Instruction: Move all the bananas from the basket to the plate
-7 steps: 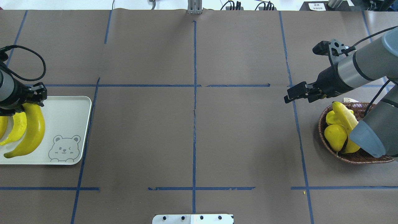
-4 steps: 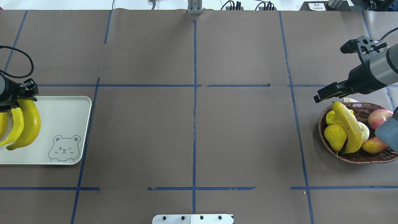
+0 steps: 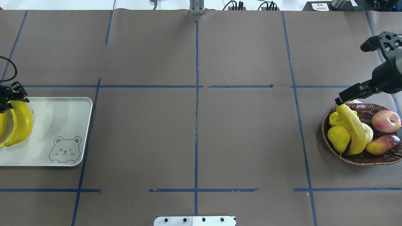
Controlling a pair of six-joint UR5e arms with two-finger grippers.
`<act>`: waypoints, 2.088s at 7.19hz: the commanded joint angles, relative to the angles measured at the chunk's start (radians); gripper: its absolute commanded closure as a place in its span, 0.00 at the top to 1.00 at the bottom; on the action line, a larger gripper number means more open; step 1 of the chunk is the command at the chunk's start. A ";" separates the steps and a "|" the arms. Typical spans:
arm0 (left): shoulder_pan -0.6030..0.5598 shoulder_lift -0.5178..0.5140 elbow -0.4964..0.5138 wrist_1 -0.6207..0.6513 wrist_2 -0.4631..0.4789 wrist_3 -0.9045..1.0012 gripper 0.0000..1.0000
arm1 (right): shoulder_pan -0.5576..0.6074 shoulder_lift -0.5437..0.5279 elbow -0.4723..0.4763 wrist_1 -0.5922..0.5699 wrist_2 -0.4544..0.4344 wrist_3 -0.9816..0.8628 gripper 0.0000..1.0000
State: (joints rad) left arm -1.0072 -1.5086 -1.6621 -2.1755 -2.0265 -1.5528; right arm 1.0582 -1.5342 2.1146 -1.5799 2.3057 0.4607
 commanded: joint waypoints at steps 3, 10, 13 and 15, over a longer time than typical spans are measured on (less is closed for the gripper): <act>-0.004 -0.012 0.076 -0.072 -0.014 0.014 1.00 | 0.002 -0.001 0.005 -0.012 -0.002 -0.011 0.99; -0.074 0.001 -0.203 -0.053 -0.182 0.040 1.00 | 0.022 -0.361 0.033 0.339 -0.086 -0.114 0.99; -0.059 -0.002 -0.203 -0.053 -0.181 0.037 1.00 | -0.161 -0.365 0.005 0.479 -0.240 0.178 0.98; -0.041 -0.004 -0.203 -0.053 -0.175 0.036 1.00 | -0.194 -0.392 -0.111 0.642 -0.259 0.188 0.94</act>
State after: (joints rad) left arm -1.0601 -1.5116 -1.8655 -2.2289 -2.2042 -1.5163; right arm 0.8945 -1.9071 2.0648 -1.0361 2.0669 0.6280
